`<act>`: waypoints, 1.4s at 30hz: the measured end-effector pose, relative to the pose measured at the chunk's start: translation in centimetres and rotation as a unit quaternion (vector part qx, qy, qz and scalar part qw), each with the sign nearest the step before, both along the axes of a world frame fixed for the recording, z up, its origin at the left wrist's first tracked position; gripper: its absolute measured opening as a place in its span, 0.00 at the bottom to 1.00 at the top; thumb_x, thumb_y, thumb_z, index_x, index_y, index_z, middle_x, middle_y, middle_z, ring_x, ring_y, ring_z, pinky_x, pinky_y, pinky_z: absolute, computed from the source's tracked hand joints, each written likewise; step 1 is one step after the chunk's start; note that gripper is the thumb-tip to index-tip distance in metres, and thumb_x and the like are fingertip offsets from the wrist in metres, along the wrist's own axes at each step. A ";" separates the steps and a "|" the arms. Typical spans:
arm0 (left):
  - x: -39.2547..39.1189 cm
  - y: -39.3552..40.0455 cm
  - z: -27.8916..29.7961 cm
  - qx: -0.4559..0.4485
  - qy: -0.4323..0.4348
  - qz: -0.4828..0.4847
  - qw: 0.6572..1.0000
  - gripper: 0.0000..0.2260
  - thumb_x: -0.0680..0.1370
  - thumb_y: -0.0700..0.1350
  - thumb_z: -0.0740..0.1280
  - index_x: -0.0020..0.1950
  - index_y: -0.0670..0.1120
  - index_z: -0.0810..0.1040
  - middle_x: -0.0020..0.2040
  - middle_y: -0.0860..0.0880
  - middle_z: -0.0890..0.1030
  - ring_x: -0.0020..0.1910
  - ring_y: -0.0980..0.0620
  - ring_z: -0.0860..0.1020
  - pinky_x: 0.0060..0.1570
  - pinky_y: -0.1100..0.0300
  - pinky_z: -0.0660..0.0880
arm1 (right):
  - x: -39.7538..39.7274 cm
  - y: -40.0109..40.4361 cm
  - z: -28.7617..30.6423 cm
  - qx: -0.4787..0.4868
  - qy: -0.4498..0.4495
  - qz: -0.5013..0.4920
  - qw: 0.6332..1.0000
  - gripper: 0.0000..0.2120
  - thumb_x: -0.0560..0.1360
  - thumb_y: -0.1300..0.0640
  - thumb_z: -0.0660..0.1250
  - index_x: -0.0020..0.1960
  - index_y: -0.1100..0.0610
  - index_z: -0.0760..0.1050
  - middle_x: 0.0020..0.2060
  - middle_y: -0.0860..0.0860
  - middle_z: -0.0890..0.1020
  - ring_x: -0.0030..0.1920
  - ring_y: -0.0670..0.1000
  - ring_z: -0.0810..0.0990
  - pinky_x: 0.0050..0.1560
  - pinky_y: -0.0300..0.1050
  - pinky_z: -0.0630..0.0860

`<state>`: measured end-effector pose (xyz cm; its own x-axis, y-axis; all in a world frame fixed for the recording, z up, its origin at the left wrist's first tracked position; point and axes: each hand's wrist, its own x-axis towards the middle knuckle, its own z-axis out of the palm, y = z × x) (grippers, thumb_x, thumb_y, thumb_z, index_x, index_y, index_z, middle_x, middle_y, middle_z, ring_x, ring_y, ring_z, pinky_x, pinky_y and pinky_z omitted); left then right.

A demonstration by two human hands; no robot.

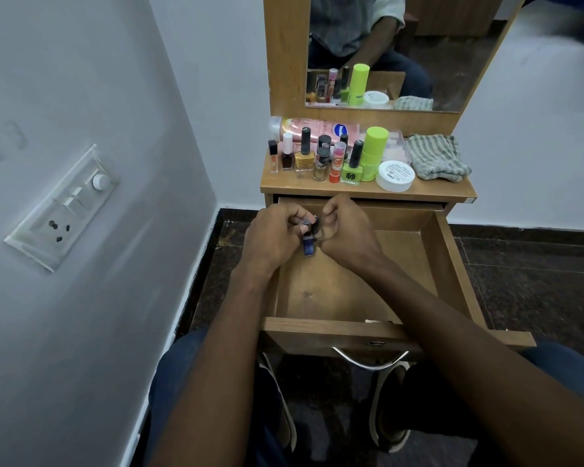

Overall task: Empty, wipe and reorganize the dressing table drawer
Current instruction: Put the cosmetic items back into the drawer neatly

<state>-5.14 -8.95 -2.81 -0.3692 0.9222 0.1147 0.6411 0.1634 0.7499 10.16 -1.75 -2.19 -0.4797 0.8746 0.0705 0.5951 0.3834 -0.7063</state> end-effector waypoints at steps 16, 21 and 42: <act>-1.1 0.3 0.4 0.027 -0.004 0.036 0.999 0.11 0.77 0.37 0.77 0.56 0.50 0.88 0.48 0.56 0.85 0.45 0.62 0.82 0.48 0.71 0.78 | 0.7 1.6 -1.9 0.001 -0.083 0.000 0.997 0.15 0.70 0.60 0.81 0.50 0.50 0.77 0.44 0.47 0.82 0.46 0.50 0.82 0.39 0.45 0.78; -1.1 0.3 0.7 0.018 -0.001 0.038 0.999 0.11 0.76 0.36 0.78 0.55 0.49 0.88 0.45 0.56 0.84 0.42 0.61 0.81 0.40 0.79 0.73 | 0.1 2.0 -3.1 -0.014 -0.084 0.020 0.996 0.10 0.69 0.59 0.80 0.48 0.54 0.84 0.41 0.48 0.85 0.43 0.49 0.83 0.46 0.56 0.85; -0.8 0.6 0.2 -0.014 -0.032 0.135 0.990 0.09 0.76 0.37 0.76 0.50 0.51 0.87 0.45 0.55 0.85 0.39 0.62 0.78 0.39 0.74 0.69 | -5.1 0.6 -3.4 0.067 -0.132 -0.108 0.983 0.09 0.74 0.54 0.78 0.51 0.56 0.82 0.44 0.53 0.84 0.45 0.55 0.83 0.42 0.51 0.83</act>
